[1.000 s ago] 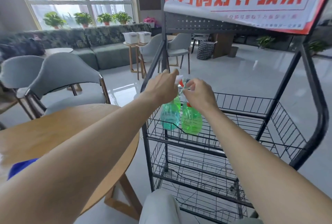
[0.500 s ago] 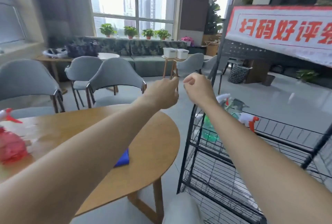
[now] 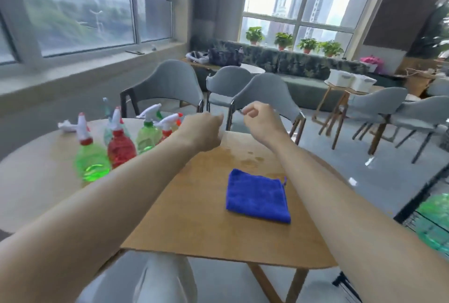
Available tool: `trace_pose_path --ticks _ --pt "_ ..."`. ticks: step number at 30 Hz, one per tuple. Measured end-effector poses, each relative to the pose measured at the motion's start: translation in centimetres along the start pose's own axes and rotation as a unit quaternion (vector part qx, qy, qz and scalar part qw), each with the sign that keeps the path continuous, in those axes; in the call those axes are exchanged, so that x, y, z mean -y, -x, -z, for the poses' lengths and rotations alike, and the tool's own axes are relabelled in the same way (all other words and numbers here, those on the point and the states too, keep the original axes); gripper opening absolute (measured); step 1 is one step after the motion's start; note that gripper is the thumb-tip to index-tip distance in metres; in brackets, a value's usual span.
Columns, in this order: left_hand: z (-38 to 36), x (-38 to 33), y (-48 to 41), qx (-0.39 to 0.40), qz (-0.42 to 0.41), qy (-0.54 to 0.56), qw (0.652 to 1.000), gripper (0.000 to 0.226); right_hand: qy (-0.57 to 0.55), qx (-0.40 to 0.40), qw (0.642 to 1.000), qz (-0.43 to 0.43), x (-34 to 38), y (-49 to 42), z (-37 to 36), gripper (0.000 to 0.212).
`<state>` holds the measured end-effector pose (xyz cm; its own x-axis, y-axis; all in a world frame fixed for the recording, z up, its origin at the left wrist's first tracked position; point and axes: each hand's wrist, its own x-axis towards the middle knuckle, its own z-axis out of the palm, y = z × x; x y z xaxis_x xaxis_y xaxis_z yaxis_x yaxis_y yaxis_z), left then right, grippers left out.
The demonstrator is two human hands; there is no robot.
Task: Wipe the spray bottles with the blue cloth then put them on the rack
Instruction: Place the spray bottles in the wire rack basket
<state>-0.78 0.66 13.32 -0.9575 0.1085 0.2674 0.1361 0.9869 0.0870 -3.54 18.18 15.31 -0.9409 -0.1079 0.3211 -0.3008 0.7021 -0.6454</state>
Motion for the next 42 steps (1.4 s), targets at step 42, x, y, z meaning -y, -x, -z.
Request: trace_pose_path --ticks 42 --pt "-6.8 12.8 -7.0 -0.107 0.180 0.214 0.954 0.035 -0.037 0.054 0.996 -0.054 -0.2 -6.0 -12.7 0.017"
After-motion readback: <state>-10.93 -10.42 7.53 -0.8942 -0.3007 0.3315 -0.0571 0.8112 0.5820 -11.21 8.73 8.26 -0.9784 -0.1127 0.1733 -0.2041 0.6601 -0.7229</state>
